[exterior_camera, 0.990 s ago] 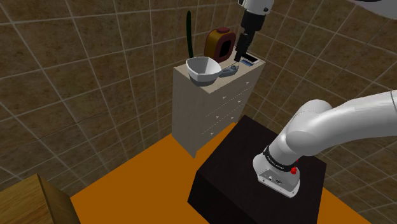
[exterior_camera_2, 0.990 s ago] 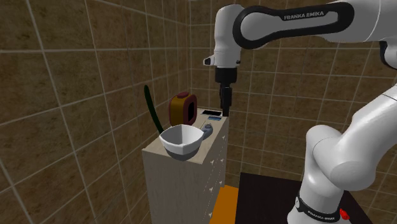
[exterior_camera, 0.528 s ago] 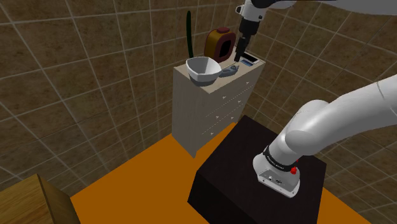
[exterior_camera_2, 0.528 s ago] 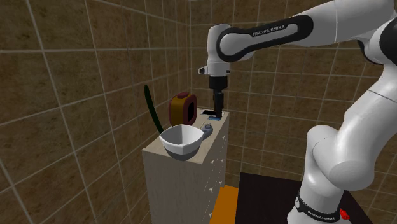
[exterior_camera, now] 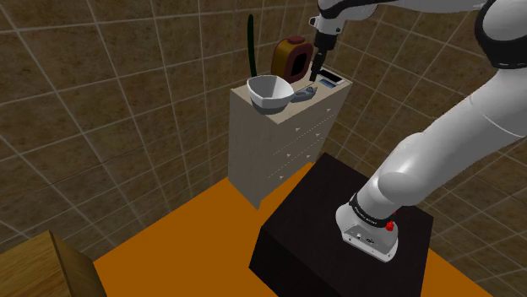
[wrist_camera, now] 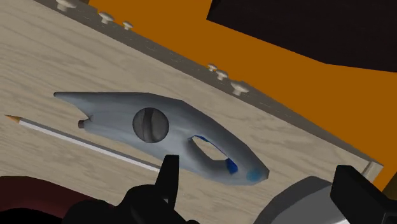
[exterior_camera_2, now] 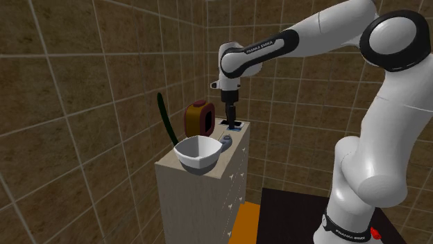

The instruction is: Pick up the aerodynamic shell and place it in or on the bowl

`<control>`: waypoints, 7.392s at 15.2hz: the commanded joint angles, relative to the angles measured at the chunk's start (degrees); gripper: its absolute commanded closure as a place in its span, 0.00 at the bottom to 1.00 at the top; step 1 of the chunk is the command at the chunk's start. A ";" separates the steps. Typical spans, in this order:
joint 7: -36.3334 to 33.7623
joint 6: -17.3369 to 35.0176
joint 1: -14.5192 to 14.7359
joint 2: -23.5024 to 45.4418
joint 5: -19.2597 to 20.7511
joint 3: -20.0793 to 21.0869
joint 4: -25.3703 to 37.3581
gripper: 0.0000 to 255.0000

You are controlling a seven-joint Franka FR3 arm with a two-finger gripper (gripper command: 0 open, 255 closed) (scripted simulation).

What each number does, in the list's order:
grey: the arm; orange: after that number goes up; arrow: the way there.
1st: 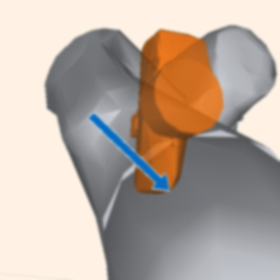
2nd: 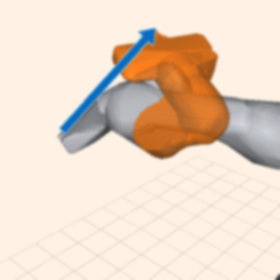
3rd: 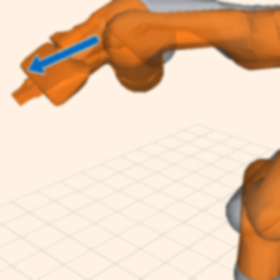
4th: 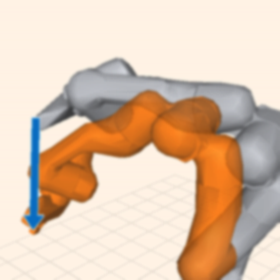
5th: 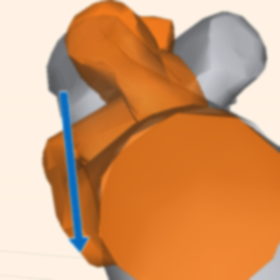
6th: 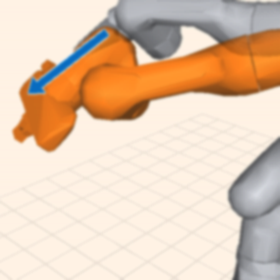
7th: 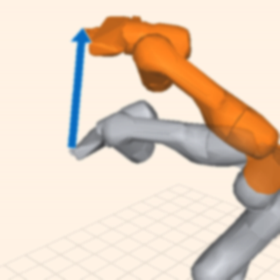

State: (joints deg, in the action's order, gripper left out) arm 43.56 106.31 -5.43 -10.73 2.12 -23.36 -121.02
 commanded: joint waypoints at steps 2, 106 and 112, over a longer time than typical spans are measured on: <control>5.45 1.11 -0.68 6.87 -2.22 -2.37 4.64 0.00; -11.31 -3.92 8.75 8.02 -4.99 7.13 10.74 0.00; -11.25 -5.78 8.68 8.09 -4.98 7.05 12.65 0.00</control>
State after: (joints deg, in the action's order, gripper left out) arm 32.33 101.26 3.26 -2.73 -2.84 -16.31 -109.13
